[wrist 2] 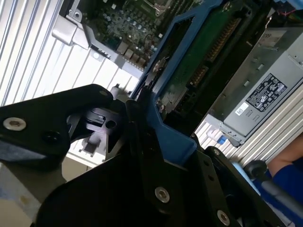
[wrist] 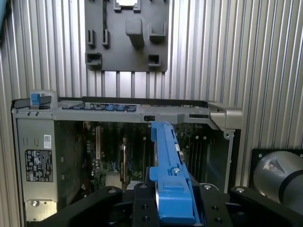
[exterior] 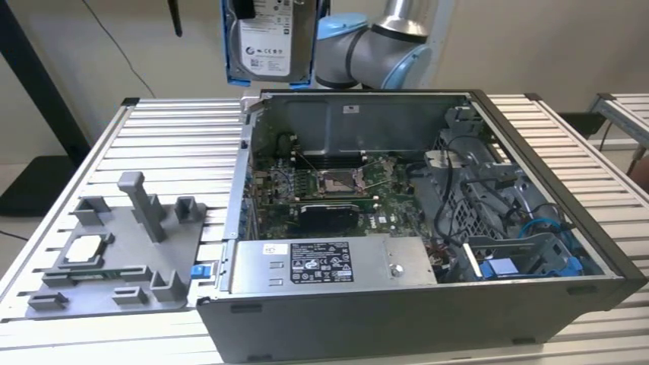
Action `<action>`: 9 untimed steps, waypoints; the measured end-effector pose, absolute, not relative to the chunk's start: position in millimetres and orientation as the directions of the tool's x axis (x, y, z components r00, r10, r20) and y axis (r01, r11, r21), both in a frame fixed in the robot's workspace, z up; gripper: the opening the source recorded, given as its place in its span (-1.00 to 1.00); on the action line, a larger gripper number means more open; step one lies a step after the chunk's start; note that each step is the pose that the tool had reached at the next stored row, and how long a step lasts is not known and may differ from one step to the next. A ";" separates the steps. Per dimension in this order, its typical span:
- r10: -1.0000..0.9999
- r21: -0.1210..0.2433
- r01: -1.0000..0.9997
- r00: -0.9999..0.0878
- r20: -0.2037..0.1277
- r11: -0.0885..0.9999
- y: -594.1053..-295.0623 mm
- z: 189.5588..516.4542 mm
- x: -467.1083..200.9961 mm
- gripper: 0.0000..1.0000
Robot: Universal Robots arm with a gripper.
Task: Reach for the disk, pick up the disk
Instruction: 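Pick up the disk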
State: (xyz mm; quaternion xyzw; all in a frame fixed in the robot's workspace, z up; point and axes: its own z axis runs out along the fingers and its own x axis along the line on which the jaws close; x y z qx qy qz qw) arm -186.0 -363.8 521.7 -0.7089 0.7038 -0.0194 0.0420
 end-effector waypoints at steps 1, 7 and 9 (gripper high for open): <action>-0.999 -0.088 -0.996 0.009 -0.032 -0.006 -363.8 521.4 -182.7 -1.00; -0.999 -0.111 -0.994 0.009 -0.031 -0.006 -363.8 518.5 -166.1 -1.00; -0.999 -0.124 -0.992 0.010 -0.031 -0.006 -363.8 517.6 -161.2 -1.00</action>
